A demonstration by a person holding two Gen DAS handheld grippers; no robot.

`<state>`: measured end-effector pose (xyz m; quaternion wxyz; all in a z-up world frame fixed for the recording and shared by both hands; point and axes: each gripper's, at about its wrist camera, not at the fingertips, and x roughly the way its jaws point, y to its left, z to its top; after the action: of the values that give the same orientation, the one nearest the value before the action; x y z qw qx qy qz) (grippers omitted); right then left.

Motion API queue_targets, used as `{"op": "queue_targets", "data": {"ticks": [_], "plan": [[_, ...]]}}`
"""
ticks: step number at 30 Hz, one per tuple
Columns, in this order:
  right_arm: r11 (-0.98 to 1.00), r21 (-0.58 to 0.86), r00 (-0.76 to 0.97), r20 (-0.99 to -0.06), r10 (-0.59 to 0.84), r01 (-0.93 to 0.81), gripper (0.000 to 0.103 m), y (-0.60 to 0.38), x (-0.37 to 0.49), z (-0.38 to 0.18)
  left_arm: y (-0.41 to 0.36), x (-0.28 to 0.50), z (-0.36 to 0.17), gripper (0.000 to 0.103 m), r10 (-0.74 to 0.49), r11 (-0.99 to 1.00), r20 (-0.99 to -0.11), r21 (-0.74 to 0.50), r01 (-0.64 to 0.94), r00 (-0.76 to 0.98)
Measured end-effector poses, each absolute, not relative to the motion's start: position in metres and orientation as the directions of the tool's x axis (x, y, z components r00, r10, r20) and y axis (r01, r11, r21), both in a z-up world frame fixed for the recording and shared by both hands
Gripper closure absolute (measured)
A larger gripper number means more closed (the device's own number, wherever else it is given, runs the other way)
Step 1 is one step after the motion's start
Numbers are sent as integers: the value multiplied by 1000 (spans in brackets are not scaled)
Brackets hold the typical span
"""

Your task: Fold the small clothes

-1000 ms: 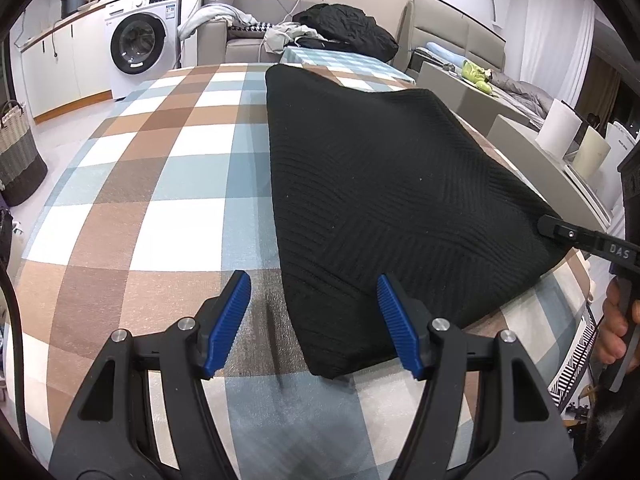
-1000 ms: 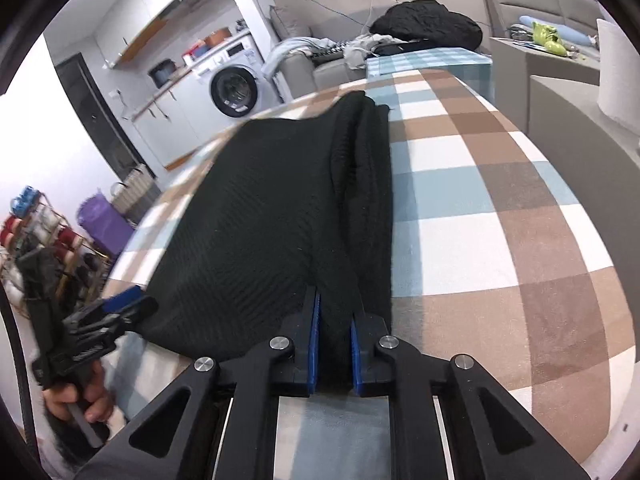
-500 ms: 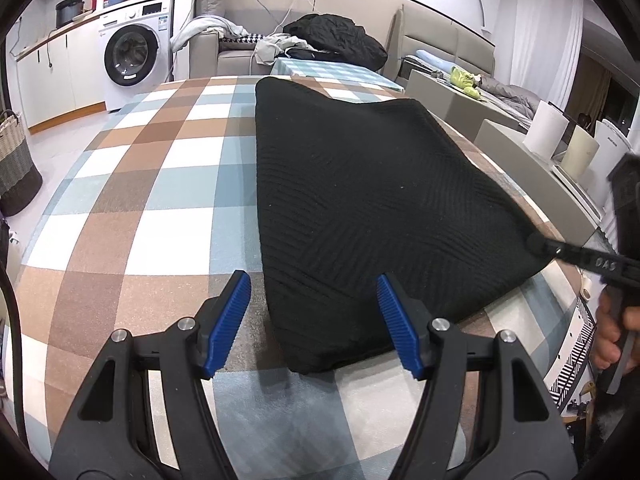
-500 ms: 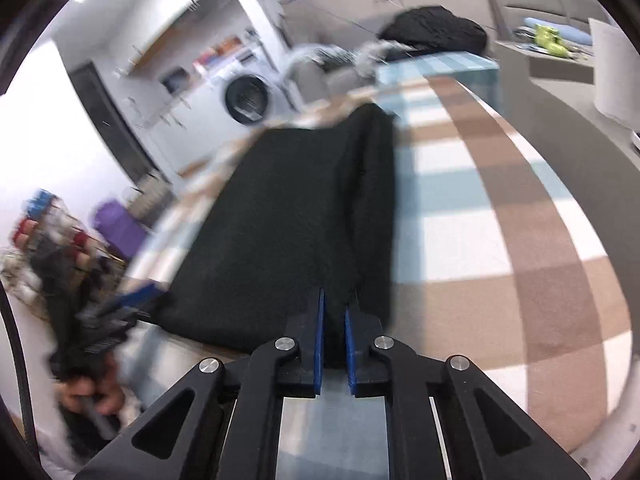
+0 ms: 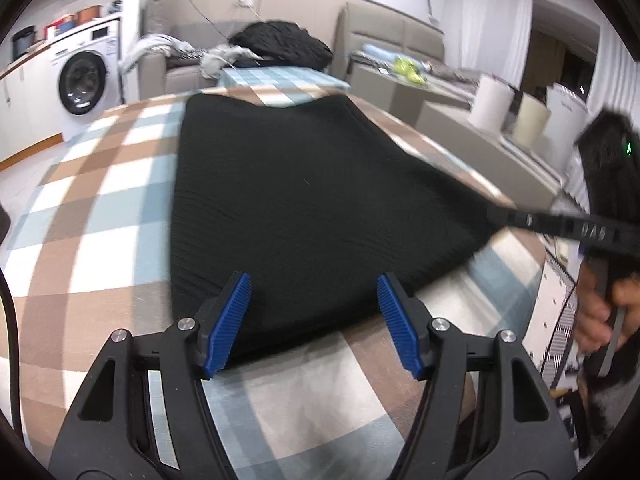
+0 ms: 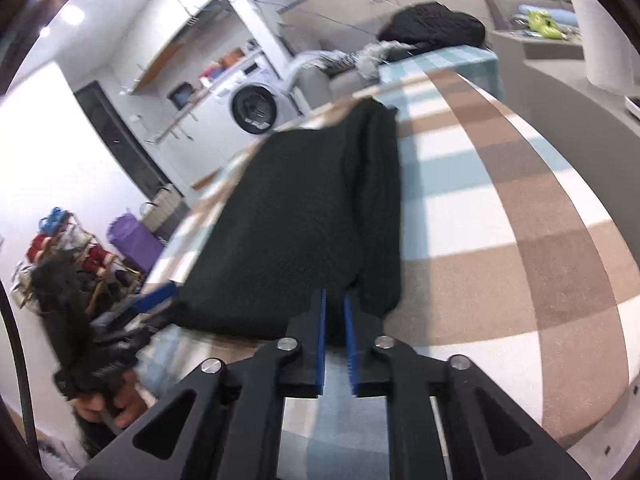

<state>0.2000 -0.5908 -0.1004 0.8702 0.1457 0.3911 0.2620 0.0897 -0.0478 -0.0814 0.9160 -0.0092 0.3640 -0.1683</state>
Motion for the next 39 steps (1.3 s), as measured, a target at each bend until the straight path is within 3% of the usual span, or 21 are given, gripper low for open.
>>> {"op": "queue_targets", "data": {"ticks": [4, 7, 11, 20, 21, 23, 25, 28, 31, 33, 34, 39], "plan": [[875, 378, 521, -703, 484, -303, 95, -588, 207, -110, -57, 93, -92, 40, -279, 949, -703, -96, 302, 654], [859, 417, 526, -679, 512, -298, 89, -594, 216, -103, -57, 90, -90, 40, -285, 947, -702, -101, 305, 653], [847, 411, 555, -641, 531, -336, 72, -590, 241, -84, -53, 89, -83, 40, -331, 937, -672, -154, 313, 662], [852, 360, 485, -707, 516, -381, 73, -547, 332, -105, -21, 103, -79, 40, -281, 959, -671, -179, 217, 687], [863, 341, 484, -722, 495, -373, 84, -544, 338, -109, -18, 104, -78, 40, -278, 960, -668, -184, 209, 690], [849, 327, 486, -709, 511, -415, 95, -539, 338, -107, -9, 105, -76, 40, -266, 964, -661, -192, 186, 701], [849, 266, 564, -651, 508, -457, 96, -538, 322, -94, -1, 106, -76, 40, -259, 965, -656, -206, 162, 709], [892, 230, 561, -708, 428, -390, 96, -542, 325, -103, 12, 111, -78, 40, -252, 963, -668, -243, 114, 700], [903, 237, 549, -730, 408, -357, 87, -550, 315, -107, 19, 115, -83, 40, -247, 962, -686, -259, 88, 685], [883, 309, 533, -709, 462, -355, 57, -561, 300, -105, 21, 115, -86, 40, -233, 965, -697, -250, 74, 678], [873, 346, 529, -696, 485, -345, 53, -569, 287, -105, 21, 115, -87, 40, -233, 965, -702, -251, 73, 673], [862, 385, 488, -712, 504, -329, 52, -573, 256, -124, 13, 116, -89, 41, -244, 966, -713, -239, 99, 658]]}}
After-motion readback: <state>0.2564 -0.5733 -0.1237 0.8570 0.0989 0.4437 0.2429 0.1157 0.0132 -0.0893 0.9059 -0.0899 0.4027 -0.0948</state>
